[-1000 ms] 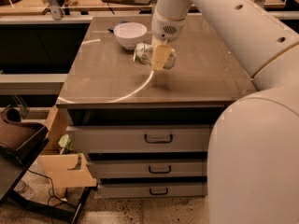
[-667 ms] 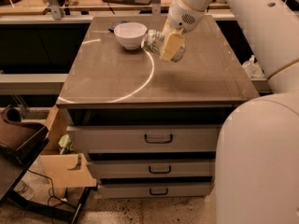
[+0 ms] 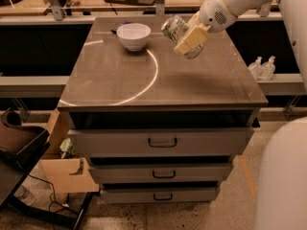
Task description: Place 7up can upright
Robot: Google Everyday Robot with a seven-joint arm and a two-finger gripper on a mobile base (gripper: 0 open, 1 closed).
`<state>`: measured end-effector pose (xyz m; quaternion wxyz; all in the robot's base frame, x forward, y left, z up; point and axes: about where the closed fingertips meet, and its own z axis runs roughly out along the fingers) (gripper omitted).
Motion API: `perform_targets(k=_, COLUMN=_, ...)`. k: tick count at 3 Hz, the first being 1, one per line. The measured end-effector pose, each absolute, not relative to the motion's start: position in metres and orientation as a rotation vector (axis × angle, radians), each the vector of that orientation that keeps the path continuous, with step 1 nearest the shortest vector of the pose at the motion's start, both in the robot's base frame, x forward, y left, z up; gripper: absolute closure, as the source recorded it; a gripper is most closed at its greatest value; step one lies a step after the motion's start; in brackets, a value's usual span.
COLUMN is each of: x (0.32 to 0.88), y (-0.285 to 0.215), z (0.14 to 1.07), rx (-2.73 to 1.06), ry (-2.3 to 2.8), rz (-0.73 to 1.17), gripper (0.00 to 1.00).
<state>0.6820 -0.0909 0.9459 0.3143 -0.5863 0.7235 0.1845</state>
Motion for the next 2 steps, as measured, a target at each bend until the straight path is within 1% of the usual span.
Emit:
perform_targets(k=1, x=0.666, y=-0.102, z=0.951, rx=-1.366, ry=1.883, rz=0.556, gripper=1.00)
perform_targets(k=2, x=0.643, y=-0.095, z=0.941, rx=-1.233, ry=1.812, rz=0.652, gripper=1.00)
